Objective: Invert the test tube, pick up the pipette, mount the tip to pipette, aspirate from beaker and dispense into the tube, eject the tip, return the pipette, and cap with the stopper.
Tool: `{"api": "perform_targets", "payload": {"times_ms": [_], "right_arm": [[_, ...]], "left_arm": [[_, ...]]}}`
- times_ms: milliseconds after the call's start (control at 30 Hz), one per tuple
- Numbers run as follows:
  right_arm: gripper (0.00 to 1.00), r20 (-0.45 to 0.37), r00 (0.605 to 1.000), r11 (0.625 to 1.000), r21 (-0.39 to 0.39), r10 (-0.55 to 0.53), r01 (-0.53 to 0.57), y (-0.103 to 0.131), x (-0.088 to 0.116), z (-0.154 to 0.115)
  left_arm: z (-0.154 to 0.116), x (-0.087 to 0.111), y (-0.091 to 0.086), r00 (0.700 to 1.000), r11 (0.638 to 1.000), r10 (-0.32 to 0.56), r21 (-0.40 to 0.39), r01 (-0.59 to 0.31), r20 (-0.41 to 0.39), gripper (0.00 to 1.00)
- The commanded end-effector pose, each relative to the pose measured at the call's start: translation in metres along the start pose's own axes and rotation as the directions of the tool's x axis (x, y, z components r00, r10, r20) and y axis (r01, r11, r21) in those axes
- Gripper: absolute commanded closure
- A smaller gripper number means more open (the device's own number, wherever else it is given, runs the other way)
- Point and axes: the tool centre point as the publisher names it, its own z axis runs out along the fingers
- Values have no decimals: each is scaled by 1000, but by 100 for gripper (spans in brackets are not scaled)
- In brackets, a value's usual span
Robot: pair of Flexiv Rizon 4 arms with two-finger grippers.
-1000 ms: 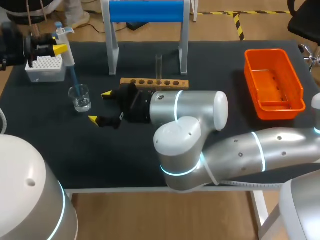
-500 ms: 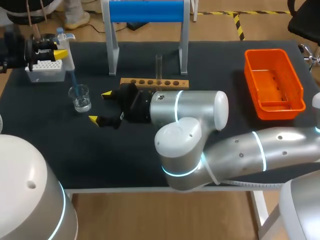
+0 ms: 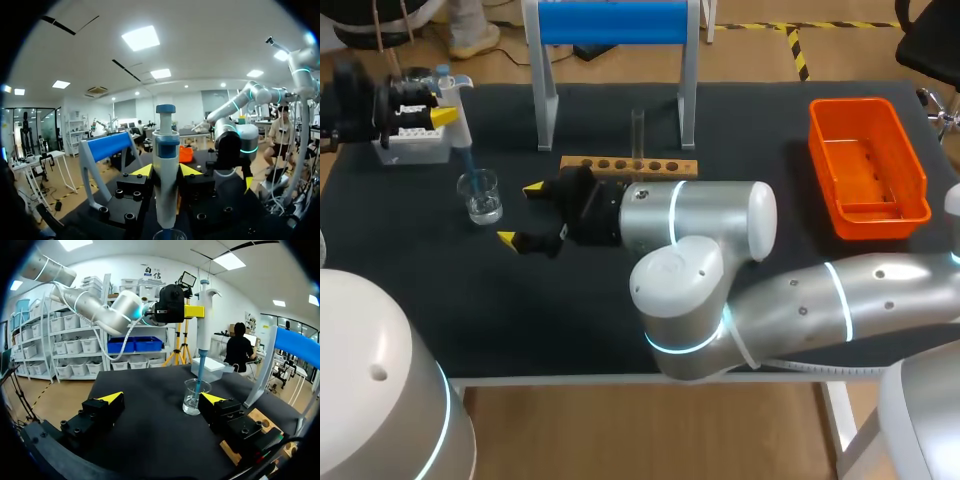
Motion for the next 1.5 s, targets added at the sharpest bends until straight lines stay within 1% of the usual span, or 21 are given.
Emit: {"api": "perform_targets", "payload": {"times_ms": [33,333,467,1433,1500], "right_arm": [[0,-2,1000,1000,2,0,0,0,0,0],[0,-2,1000,1000,2,0,0,0,0,0],[0,-2,1000,1000,2,0,0,0,0,0],[0,-2,1000,1000,2,0,0,0,0,0],[0,-11,1000,1000,-15,-7,7,9,0,-9]], "left_arm": [[0,-2,4,1000,1000,-2,3,2,-6,100],[-1,-2,6,1000,1000,-5,4,5,-4,100],[-3,-1,5,1000,1000,8,7,-8,7,100],[-3,-1,5,1000,1000,9,8,-9,8,100],[-3,-1,5,1000,1000,9,8,-9,8,100]]}}
